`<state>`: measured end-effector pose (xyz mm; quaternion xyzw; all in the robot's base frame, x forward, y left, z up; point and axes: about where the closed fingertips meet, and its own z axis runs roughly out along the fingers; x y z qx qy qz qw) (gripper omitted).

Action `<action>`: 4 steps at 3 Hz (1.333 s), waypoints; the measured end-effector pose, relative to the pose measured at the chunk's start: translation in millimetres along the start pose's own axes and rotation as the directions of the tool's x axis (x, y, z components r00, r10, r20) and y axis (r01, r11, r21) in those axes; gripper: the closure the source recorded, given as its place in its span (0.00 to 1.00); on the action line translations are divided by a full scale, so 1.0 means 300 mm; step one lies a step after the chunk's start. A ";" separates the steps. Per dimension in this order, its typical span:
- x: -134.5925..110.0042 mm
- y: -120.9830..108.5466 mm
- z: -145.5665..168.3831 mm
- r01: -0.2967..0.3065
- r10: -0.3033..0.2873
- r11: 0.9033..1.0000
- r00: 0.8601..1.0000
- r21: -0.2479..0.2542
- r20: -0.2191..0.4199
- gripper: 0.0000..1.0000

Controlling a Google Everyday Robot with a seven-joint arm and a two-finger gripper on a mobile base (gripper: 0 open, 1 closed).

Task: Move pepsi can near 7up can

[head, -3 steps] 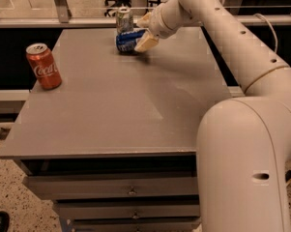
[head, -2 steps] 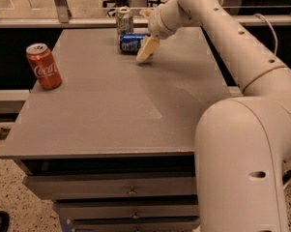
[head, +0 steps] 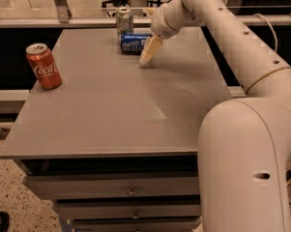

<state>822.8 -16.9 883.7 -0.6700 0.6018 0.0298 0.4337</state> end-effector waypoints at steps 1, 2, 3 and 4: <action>0.001 0.012 -0.063 -0.039 0.039 0.999 0.998 -0.004 0.053 0.00; 0.001 0.042 -0.225 -0.115 0.116 0.993 0.979 -0.016 0.167 0.00; 0.014 0.070 -0.376 -0.172 0.169 0.985 0.956 -0.011 0.241 0.00; 0.029 0.073 -0.404 -0.185 0.181 0.983 0.951 -0.006 0.250 0.00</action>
Offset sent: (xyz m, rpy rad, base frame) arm -0.0851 -0.0908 0.0741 0.3569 0.0969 0.0319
